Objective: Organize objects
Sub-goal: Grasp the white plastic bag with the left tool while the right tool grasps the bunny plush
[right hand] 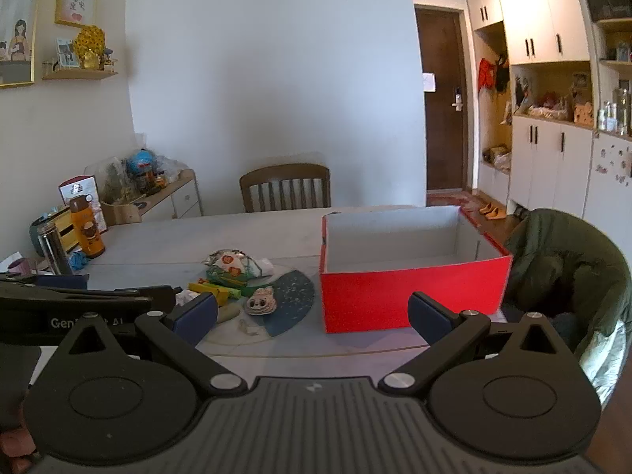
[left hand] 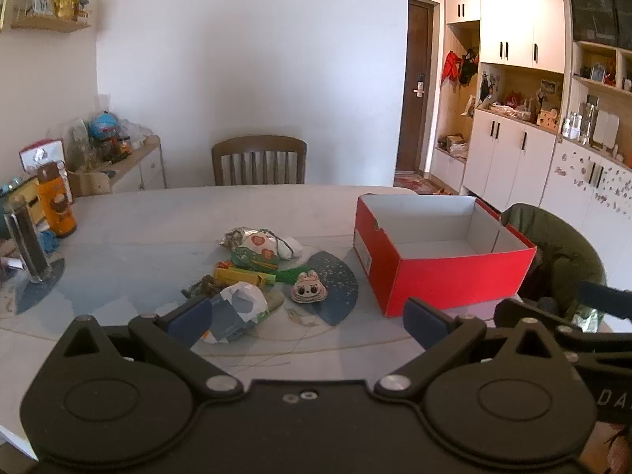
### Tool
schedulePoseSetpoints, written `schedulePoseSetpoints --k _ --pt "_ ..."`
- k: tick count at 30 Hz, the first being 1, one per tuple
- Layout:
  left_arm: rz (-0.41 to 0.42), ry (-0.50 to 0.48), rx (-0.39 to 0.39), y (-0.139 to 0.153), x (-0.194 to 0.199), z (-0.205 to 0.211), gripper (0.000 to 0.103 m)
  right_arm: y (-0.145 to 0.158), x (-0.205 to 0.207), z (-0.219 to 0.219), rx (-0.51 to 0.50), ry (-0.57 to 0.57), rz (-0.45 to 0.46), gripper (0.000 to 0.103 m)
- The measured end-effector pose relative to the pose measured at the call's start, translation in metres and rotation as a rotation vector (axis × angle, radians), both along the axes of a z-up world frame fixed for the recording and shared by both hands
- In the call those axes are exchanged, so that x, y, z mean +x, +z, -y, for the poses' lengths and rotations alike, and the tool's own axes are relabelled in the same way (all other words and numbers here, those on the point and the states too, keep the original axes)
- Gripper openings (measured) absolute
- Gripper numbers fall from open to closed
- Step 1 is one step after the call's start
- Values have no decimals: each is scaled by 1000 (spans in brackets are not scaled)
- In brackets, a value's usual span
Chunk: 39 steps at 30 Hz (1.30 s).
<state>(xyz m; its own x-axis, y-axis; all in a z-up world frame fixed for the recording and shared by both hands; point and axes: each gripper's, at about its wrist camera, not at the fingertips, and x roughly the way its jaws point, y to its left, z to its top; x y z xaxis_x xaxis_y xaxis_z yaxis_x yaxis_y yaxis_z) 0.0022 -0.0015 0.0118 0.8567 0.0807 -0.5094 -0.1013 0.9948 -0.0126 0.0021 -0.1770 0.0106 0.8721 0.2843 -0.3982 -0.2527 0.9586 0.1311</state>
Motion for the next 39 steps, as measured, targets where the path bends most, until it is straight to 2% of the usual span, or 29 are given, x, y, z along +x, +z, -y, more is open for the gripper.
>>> schedulePoseSetpoints --k 7,10,17,22,30,36,39 --pt "-2 0 -21 -5 21 -21 102 -5 20 -20 -12 34 -18 103" --pt "15 -5 -34 -6 33 -36 102 -4 31 -32 -28 37 2 103" --pt "29 -2 -17 -10 62 -78 102 -7 70 -65 -64 77 -17 103" --pt "-33 8 -47 -32 94 -115 100 -18 109 -82 -88 97 -80 102" --pt "-163 -115 78 -88 125 -135 97 -47 161 -120 -145 125 -180 99" --pt "-197 -194 101 -108 139 -141 92 -68 204 -146 -196 155 -248 95" --pt "-221 -224 103 -116 147 -144 85 -83 221 -155 -219 152 -287 90"
